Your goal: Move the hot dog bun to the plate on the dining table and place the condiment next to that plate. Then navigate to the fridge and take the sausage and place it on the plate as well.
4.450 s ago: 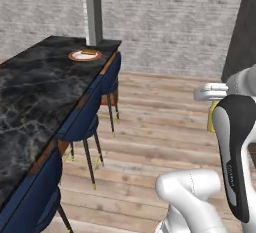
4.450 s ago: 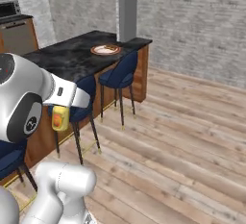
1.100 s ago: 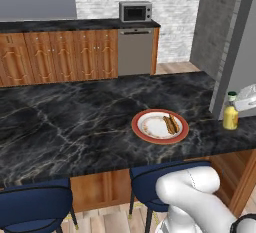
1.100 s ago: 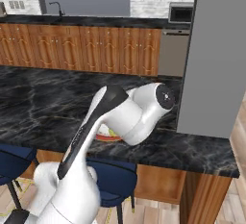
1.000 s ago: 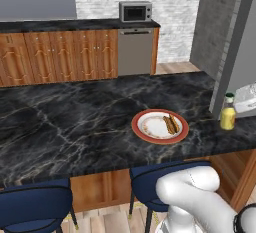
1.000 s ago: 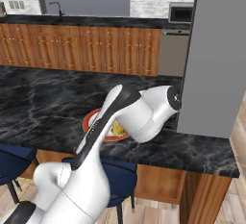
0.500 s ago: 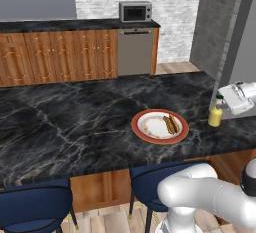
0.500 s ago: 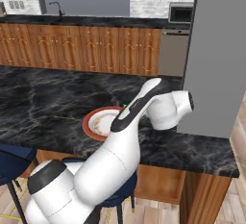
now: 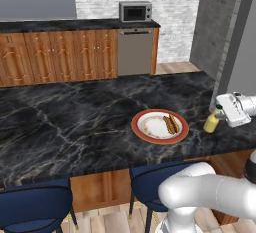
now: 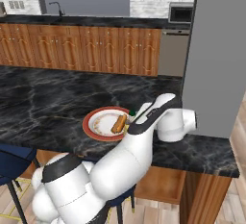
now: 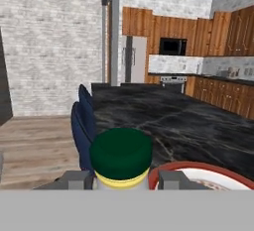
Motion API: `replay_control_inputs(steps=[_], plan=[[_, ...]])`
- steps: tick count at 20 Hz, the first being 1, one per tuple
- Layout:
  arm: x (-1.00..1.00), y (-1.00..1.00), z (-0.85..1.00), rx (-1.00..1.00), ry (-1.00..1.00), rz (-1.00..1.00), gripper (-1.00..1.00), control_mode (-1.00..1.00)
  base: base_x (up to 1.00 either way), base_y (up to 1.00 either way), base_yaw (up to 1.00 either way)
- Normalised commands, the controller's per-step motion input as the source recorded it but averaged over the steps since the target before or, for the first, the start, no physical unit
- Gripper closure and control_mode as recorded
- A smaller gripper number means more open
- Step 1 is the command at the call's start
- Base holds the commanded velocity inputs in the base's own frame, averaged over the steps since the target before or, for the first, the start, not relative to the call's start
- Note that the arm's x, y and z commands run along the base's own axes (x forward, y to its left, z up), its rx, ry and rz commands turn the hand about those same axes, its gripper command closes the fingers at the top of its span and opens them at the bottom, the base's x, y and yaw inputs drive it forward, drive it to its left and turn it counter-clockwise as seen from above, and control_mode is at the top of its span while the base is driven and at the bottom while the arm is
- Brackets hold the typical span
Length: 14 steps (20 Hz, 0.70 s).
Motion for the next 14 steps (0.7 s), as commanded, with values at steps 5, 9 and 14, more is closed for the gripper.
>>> replay_control_inputs(steps=[5, 9, 14], plan=[[0.66, 0.0, -0.36, 0.03, 0.0, 0.0, 1.0, -1.0, 0.0, 0.0, 0.0], [0.71, -0.12, -0.48, 0.0, 0.04, 0.0, 1.0, -1.0, 0.0, 0.0, 0.0], [0.32, -0.38, -0.53, 0.0, 0.0, 0.0, 1.0, -1.0, 0.0, 0.0, 0.0]])
